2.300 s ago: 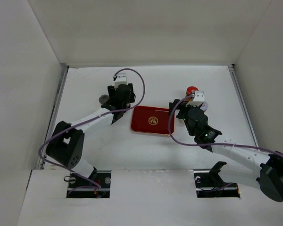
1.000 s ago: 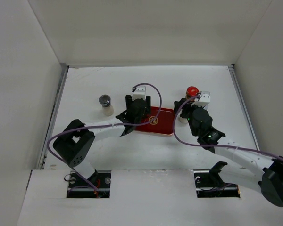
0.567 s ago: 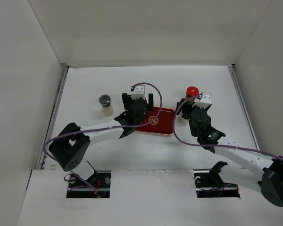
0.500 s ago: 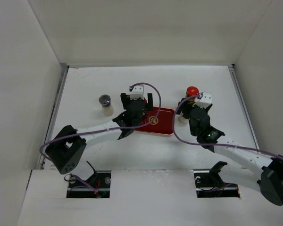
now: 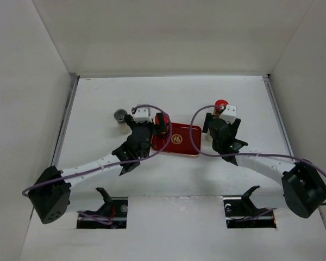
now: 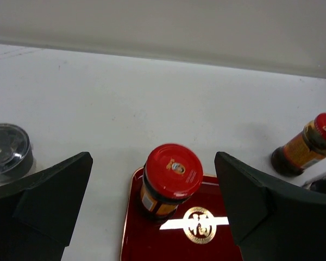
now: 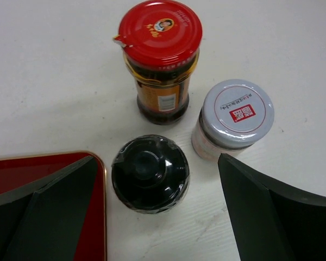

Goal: Organize the condiment bottles

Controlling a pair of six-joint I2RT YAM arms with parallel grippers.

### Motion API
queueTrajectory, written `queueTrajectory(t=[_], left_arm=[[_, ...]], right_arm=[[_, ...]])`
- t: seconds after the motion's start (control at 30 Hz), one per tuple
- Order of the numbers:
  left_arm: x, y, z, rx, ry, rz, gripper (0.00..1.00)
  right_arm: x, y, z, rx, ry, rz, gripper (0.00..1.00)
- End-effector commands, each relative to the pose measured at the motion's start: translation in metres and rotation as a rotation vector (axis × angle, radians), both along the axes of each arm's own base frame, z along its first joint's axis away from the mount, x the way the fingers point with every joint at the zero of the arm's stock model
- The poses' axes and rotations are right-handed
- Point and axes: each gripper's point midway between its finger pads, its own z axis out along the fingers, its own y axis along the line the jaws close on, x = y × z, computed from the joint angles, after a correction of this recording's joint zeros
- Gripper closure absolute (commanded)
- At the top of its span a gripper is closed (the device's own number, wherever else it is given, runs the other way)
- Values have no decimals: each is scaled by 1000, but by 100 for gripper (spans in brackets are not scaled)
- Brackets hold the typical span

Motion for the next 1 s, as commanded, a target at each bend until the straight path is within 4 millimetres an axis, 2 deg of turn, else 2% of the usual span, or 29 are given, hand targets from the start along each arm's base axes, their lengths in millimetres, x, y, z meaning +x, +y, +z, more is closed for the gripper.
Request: queueTrajectory(t=[0.0,0.07,0.2,0.33,0.53,0.6,0.7,0.77,0.87,0.97], left_arm=[[-17,6,-7,-27,-11,-15,1],[-25,12,-18,-45,-4,-20,2],[-39,30,-37,-91,3,-6,2],[-51,50,-48,-139,-16,8,2],[-60,67,-69,-143,-14,21,2],[-60,71,-69,-153,-25,28,2],[-59,73,-66,-168,-36,32,2],[-58,75,-65,-176,-43,40,2],[-58,77,-69,-180,-47,41,2],[-58,76,-70,-184,-50,39,2]], right_arm=[[11,-7,16,42,-32,-59,0],[13,-1,10,50,-13,-43,0],[16,11,2,69,15,4,9],[21,10,-3,115,15,-2,16],[26,11,-7,145,1,2,39],[26,9,-4,141,-8,-7,45],[22,1,17,137,-66,-43,48],[15,9,36,126,-110,-16,47],[8,37,65,142,-163,72,46],[8,73,80,153,-180,156,46]])
